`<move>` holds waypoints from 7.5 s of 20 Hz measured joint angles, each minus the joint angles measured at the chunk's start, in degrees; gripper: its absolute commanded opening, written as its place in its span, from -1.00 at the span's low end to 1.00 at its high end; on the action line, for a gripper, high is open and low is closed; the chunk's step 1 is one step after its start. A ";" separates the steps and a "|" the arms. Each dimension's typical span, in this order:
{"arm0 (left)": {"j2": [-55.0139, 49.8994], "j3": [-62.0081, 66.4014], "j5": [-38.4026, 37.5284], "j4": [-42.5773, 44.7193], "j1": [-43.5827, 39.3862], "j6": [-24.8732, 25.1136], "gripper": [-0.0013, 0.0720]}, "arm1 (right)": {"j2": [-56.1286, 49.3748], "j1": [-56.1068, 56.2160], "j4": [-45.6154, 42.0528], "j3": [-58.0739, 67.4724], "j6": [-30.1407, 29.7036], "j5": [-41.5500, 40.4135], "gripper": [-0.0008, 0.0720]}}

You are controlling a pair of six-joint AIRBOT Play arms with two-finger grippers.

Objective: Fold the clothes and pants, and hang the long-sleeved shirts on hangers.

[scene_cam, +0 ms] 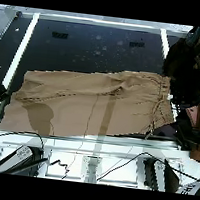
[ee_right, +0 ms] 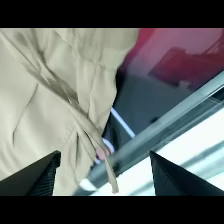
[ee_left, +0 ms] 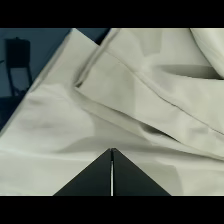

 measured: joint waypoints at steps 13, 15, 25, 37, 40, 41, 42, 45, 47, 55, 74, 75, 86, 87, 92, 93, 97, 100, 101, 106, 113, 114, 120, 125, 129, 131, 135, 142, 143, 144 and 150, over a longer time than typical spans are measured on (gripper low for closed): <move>1.29 -0.55 -1.66 -0.48 0.00 0.15 -0.93 | -15.78 -0.52 19.34 -8.09 -11.19 -21.22 0.54; 3.30 -0.55 -2.78 -0.46 0.02 -0.33 -0.93 | -17.92 -0.52 23.37 -8.13 -14.51 -22.84 0.49; 14.93 -7.87 -9.01 7.58 0.70 -7.93 -0.07 | -22.82 -0.52 28.39 -8.26 -23.91 -24.61 -0.87; 15.61 -15.52 -7.93 23.67 7.45 -22.32 0.91 | -23.02 -0.52 28.98 -8.26 -24.79 -20.59 -0.87; 15.50 -17.53 -6.75 25.14 10.36 -21.42 0.88 | -23.02 -0.52 29.00 -8.26 -24.81 -20.37 -0.87; 15.15 -18.29 -5.62 25.03 11.08 -20.52 0.77 | -23.02 -0.52 29.00 -8.26 -24.83 -20.24 -0.87; 14.73 -18.86 -4.50 24.35 11.58 -19.23 0.76 | -23.02 -0.52 29.00 -8.26 -24.83 -20.11 -0.87; 13.31 -19.85 1.18 19.47 12.39 -15.82 0.76 | -23.02 -0.50 29.03 -8.26 -24.83 -19.82 -0.87; 12.07 -20.13 4.66 17.66 12.66 -14.49 0.69 | -23.02 -0.52 29.03 -8.26 -24.83 -19.67 -0.87; 6.08 -20.39 8.44 13.70 12.83 -11.13 -0.82 | -23.02 -0.52 29.00 -8.26 -24.83 -18.34 -0.87; 11.23 -8.31 3.89 -12.13 11.89 -6.84 -0.94 | 0.68 0.85 28.70 -0.72 -12.26 -11.69 -0.88; 11.30 -7.50 3.96 -15.30 11.17 -5.95 -0.94 | 1.95 1.86 28.72 1.14 -10.32 -12.50 -0.88; 1.33 0.26 23.80 -26.82 -8.66 -5.40 -0.95 | -9.79 26.45 19.63 16.41 8.72 -40.50 -0.88; -1.90 2.29 25.00 -26.95 -11.06 -5.55 -0.95 | -13.00 28.15 19.26 17.27 10.08 -42.34 -0.88; -18.56 16.33 29.38 -27.30 -20.06 -8.02 -0.95 | -28.06 33.07 20.20 23.96 15.41 -49.96 -0.88; -21.44 18.97 30.05 -27.32 -21.38 -8.83 -0.94 | -30.29 33.40 20.59 25.59 15.87 -51.01 -0.87; -28.46 24.81 33.48 -27.47 -24.90 -10.80 -0.94 | -37.99 34.12 21.70 31.56 18.03 -54.21 -0.87; -30.29 26.23 35.43 -27.52 -25.73 -11.61 -0.94 | -41.00 34.25 22.01 33.79 19.28 -56.04 -0.87; -30.60 26.45 35.87 -27.54 -25.75 -11.65 -0.94 | -41.53 34.27 22.10 34.21 19.52 -56.87 -0.87; -30.95 26.93 35.95 -27.52 -25.75 -11.89 0.93 | -42.69 34.27 21.68 35.06 19.98 -58.64 0.92; -22.91 27.08 23.91 -27.08 -21.97 -11.74 0.61 | -39.28 33.77 16.09 35.26 19.87 -51.58 0.92; -20.28 27.08 20.87 -25.81 -20.65 -11.63 0.59 | -38.21 33.46 14.86 35.23 19.85 -50.16 0.92; 0.42 18.29 7.39 1.05 -11.61 -19.39 0.60 | -31.43 29.70 7.48 35.26 19.76 -44.26 0.92; 9.46 0.31 4.59 3.85 -4.87 -22.21 0.60 | -29.73 28.48 3.58 35.26 19.76 -41.59 0.92; 7.28 -8.81 7.43 -9.86 -3.34 -14.40 0.87 | -29.44 28.24 -0.22 35.23 19.76 -40.92 0.92; 4.90 -10.75 10.03 -16.09 -3.08 -10.03 0.96 | -29.42 28.24 -1.99 35.23 19.76 -40.94 0.92; -0.09 -12.28 12.13 -20.92 -2.86 -6.03 0.96 | -29.35 28.24 -3.56 35.23 19.76 -41.68 0.92; -5.09 -12.74 17.35 -20.90 -3.04 -4.48 0.97 | -29.33 28.24 -1.09 35.23 19.87 -38.97 0.92; -6.05 -12.76 18.73 -21.68 -3.28 -4.46 0.97 | -29.35 28.24 -0.63 35.23 19.89 -38.56 0.92; -7.19 -12.79 20.15 -22.62 -3.74 -4.42 0.97 | -29.35 28.24 -0.09 35.23 19.91 -38.27 0.92; -14.51 -12.59 29.35 -30.93 -9.03 -3.10 0.78 | -29.33 28.24 3.74 35.23 20.06 -37.79 0.92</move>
